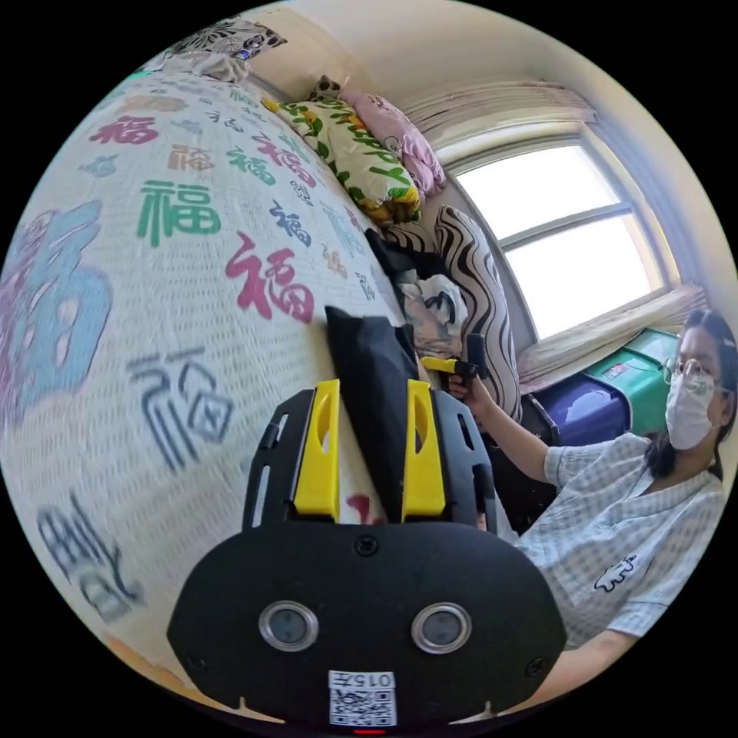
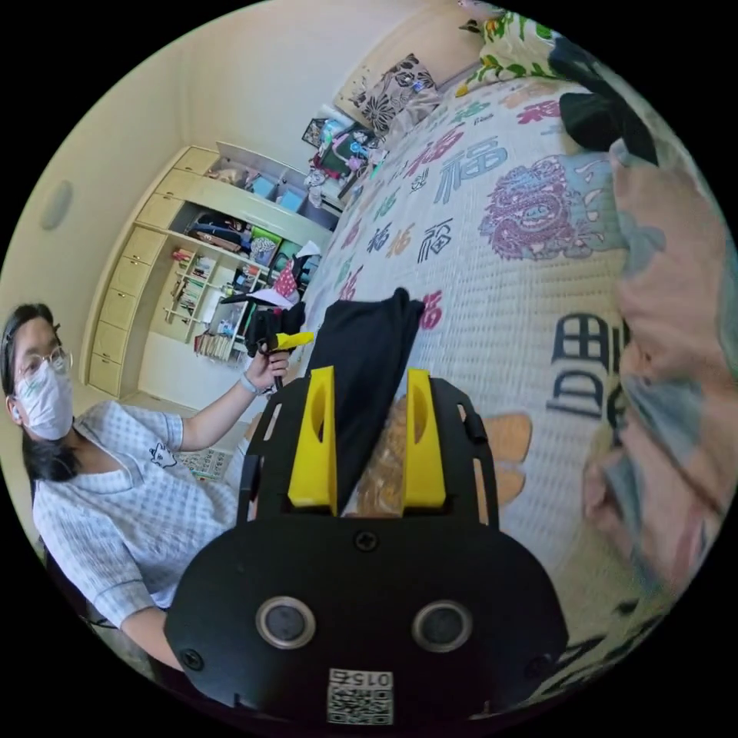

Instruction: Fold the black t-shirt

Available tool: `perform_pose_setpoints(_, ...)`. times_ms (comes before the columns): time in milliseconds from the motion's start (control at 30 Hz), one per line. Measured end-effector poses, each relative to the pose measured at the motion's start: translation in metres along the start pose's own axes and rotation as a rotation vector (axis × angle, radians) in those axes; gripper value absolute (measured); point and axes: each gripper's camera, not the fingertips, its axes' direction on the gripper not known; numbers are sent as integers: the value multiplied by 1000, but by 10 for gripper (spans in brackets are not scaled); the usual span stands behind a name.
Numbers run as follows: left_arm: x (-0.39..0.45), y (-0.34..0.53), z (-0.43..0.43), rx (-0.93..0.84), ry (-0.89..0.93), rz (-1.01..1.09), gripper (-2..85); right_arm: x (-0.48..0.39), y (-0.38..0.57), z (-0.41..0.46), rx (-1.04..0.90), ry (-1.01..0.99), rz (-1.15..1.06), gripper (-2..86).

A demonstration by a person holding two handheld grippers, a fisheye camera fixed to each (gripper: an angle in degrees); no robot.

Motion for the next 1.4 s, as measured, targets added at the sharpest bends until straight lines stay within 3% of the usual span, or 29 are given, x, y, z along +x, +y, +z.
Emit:
perform_pose_setpoints(233, -3, -46, 54, -140, 159, 12, 114, 36, -31, 45, -21, -164, 2, 115)
perform_pose_setpoints(400, 32, -47, 67, -203, 203, 60, 27, 35, -41, 74, -101, -267, -6, 37)
perform_pose_setpoints(633, 147, -21, 21, -174, 160, 453, 16, -58, -12, 47, -49, -95, -363, 18)
perform_pose_setpoints(767, 239, 33, -4, -214, 61, 715, 19, -137, 35, 55, -113, 112, -597, 20)
perform_pose_setpoints(900, 307, 108, -16, -249, -23, 864, 26, -176, 87, 76, -164, 226, -665, 24)
perform_pose_setpoints(1167, 360, 219, 2, -412, -173, 858, 29, -201, 180, 170, -375, 408, -640, 33)
perform_pose_setpoints(1400, 369, 251, 10, -537, -312, 742, 42, -173, 185, 241, -670, 461, -490, 60)
